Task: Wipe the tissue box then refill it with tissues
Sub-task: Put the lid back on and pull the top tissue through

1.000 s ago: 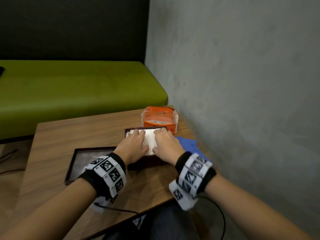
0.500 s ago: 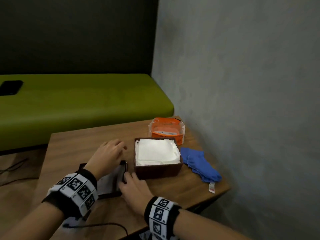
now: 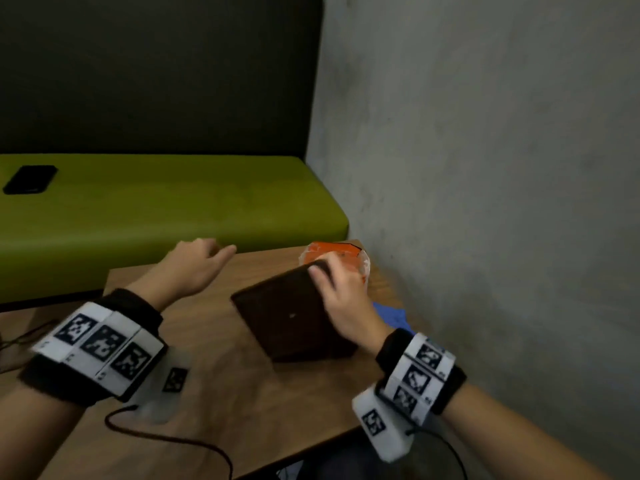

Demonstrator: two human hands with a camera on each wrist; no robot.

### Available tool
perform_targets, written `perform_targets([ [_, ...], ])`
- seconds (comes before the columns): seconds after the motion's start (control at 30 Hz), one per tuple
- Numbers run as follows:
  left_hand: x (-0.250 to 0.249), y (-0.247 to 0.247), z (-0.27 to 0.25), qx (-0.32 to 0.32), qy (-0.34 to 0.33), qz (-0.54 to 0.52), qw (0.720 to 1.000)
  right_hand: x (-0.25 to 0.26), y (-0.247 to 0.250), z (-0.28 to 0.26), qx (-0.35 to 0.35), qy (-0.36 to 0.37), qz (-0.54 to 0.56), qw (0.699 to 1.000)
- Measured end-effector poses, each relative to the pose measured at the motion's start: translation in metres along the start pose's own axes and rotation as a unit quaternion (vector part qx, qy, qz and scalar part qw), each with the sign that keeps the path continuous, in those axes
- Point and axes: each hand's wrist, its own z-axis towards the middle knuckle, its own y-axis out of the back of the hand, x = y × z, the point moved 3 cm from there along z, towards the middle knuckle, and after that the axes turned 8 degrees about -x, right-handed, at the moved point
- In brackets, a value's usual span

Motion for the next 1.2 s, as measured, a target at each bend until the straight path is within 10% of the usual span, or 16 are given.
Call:
perform_targets([
  [0.13, -0.02, -0.059, -0.012, 0.041, 0.075, -0.171, 0.982, -0.056, 0.022, 0.02, -0.103, -0.129, -0.033, 0.986],
  [0.37, -0.05, -0.114, 0.003, -0.046, 0.098, -0.183, 0.977, -0.103, 0.008, 0.027, -0.035, -0.296, -0.104, 0.949],
  [1.2, -0.04, -0.142, -0.009, -0.029, 0.137, -0.073, 0.988, -0.121, -0.02, 0.014, -0.041, -0.304, -0.172, 0.936],
])
